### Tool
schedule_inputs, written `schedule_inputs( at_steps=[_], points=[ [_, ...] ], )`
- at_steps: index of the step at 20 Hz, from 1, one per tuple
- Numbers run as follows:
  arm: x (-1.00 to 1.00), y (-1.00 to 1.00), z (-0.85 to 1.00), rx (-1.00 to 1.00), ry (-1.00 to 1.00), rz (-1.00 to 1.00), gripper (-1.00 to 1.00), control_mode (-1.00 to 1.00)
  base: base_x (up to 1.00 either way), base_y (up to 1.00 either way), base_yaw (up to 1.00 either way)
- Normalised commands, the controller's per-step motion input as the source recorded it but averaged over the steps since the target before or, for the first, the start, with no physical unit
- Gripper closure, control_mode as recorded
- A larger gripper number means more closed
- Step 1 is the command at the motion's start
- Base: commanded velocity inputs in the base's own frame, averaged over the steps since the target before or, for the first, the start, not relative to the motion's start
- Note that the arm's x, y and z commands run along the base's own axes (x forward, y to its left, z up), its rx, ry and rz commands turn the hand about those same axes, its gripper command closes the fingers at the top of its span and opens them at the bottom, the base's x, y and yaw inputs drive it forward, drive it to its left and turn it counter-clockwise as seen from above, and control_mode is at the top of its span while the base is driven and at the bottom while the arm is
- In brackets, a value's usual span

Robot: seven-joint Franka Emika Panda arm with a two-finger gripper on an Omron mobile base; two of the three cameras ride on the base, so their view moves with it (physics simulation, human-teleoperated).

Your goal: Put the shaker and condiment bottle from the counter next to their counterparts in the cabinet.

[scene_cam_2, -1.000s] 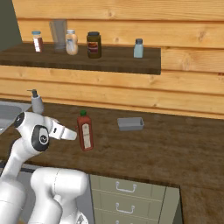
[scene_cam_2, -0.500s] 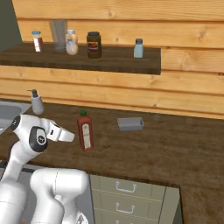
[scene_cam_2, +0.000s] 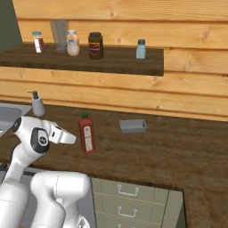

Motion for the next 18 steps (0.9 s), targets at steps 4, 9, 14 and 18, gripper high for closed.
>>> schedule_inputs(
  at_steps=[4, 9, 14, 18],
  points=[
    [0.19, 0.00, -0.03, 0.00, 0.00, -0.02, -1.00, -1.00, 0.00, 0.00, 0.00],
    [0.30, 0.00, -0.01, 0.00, 0.00, -0.05, -1.00, -1.00, 0.00, 0.00, 0.00],
    [0.20, -0.01, 0.00, 0.00, -0.01, -0.07, -1.00, -1.00, 0.00, 0.00, 0.00],
    [0.00, -0.07, 0.00, 0.01, -0.04, -0.07, -1.00, -1.00, 0.00, 0.00, 0.00]
  ],
)
